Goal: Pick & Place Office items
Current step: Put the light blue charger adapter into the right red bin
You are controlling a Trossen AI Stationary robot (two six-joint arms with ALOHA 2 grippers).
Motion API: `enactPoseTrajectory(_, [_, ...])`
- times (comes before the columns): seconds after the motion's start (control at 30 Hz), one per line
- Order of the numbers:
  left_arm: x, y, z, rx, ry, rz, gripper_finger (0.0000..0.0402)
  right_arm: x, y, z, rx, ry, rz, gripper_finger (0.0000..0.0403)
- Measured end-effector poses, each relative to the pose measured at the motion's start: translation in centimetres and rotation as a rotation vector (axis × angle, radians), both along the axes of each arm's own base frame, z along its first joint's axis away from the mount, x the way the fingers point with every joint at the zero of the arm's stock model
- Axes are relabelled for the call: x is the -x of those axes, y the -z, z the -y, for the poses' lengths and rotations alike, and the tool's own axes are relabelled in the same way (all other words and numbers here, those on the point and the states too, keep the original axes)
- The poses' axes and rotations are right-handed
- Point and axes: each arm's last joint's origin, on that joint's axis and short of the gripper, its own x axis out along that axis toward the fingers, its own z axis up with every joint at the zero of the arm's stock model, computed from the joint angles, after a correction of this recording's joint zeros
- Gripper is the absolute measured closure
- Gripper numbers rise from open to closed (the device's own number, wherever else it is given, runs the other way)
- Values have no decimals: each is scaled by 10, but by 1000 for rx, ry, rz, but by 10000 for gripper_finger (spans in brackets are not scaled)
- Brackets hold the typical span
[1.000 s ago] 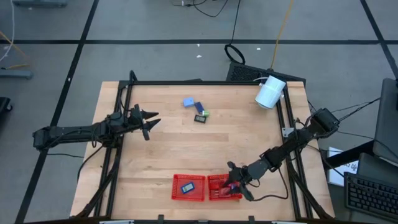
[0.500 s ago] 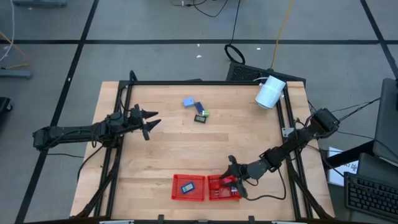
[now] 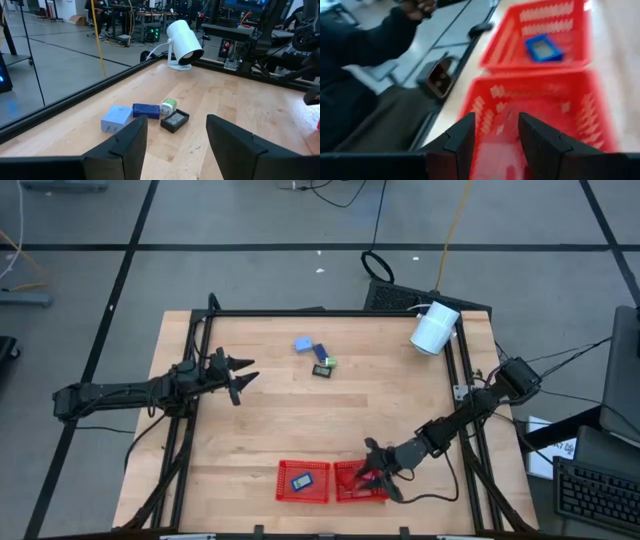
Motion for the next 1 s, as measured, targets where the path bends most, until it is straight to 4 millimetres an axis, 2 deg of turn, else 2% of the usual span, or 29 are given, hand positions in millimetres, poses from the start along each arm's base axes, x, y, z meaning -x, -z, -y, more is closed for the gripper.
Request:
enactPoseTrajectory(0.2, [0,0,0,0,0,0,215,3,2,-3,-77,-132,-79,264])
enactPoseTrajectory(0.43, [0,0,0,0,0,0,230,4,-1,-4,-95,-163,-78,264])
enactPoseTrajectory(0.63, [0,0,0,0,0,0,240,7,-25,1,-167,-286,-29,264])
enactPoseTrajectory(0.77, [0,0,0,0,0,0,243,10,-42,8,-99,-310,54,264])
enactPoseTrajectory(0.87, [0,0,0,4,0,2,239,13,-49,16,-19,-265,86,264])
enactPoseTrajectory(1.0, [0,0,0,7,11,2,229,12,-54,32,116,-81,103,264])
